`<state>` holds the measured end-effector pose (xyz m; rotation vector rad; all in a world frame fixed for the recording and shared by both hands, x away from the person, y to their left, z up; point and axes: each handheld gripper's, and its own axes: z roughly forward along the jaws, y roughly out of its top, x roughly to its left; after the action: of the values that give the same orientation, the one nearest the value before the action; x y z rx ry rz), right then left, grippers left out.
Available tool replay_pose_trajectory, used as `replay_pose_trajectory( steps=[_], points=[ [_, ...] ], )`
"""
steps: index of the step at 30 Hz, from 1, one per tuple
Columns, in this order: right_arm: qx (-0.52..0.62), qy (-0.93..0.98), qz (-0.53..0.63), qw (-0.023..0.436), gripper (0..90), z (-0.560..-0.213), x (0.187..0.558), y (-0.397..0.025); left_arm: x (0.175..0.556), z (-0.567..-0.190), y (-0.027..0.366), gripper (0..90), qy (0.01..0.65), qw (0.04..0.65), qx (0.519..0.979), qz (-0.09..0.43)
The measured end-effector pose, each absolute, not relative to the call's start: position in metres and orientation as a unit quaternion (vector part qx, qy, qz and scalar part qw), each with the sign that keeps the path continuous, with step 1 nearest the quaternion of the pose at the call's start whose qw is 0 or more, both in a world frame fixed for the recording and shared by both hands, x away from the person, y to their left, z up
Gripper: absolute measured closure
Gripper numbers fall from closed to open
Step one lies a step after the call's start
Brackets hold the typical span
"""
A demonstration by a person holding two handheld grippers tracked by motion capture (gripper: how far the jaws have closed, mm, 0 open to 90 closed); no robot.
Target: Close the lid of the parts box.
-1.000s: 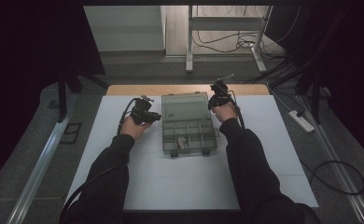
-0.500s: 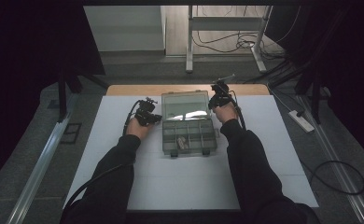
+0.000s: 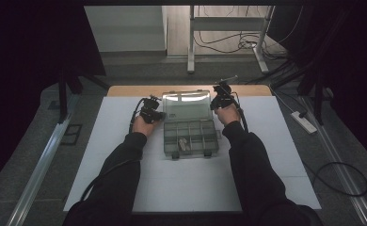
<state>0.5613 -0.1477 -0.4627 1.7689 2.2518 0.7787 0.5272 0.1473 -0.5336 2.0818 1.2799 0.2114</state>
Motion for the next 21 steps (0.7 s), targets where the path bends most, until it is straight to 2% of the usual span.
replay_pose_trajectory(
  steps=[10,21],
  points=[
    [0.593,0.753,0.270,0.092,89.1,-0.461,0.556,-0.152,0.535,-0.532,0.149,89.3,0.502,0.376,0.776,0.072],
    [0.578,0.757,0.281,0.120,88.7,-0.455,0.544,-0.153,0.534,-0.526,0.153,89.4,0.491,0.415,0.764,0.052]
  ],
)
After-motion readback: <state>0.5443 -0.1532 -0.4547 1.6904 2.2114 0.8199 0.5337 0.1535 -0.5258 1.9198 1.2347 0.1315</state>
